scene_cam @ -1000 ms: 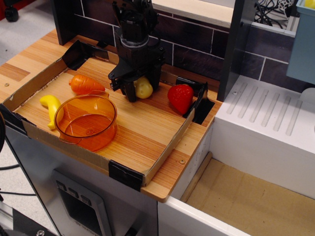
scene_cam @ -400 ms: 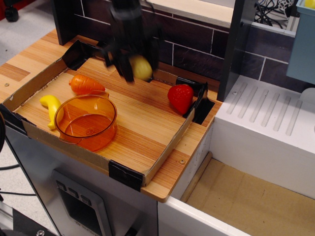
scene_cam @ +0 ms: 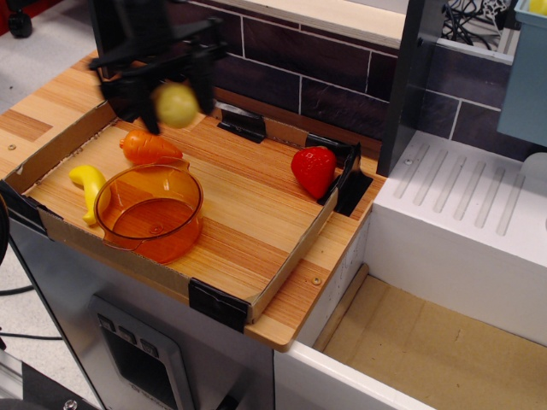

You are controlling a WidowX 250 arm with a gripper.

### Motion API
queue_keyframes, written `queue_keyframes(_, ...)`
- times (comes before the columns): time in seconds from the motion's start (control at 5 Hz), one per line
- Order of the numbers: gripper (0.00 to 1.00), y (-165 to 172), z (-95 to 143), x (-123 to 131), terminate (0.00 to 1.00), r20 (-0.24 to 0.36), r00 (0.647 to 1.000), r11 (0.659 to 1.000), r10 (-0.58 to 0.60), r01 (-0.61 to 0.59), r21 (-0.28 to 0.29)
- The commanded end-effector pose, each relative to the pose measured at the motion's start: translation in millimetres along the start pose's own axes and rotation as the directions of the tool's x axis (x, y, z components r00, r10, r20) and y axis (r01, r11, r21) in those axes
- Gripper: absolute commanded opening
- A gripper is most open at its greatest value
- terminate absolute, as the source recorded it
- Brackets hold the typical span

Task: Put potato in pot

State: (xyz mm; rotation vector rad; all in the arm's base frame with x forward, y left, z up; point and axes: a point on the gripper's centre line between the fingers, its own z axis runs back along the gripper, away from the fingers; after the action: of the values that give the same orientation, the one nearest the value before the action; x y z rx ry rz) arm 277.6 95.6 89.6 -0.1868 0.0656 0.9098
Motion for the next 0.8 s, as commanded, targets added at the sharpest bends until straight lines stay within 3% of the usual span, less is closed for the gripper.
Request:
queue_keyframes(0.0,0.00,38.8,7.5,-4.4,0.00,0.047,0.990,0.991,-0.132,0.131,0.018)
queue_keyframes(0.2,0.00,34.1,-8.7,-0.1,0.00,0.040,0.993,0.992,-0.109,0.106,0.071)
queue_keyframes(0.4,1.00,30.0,-24.4,1.8,0.00,0.074,0.990,0.988,-0.118,0.109,0.107)
queue_keyframes(0.6,1.00,25.4,-26.0,0.2,0.00,0.077,0.990,0.989,-0.118,0.110,0.102)
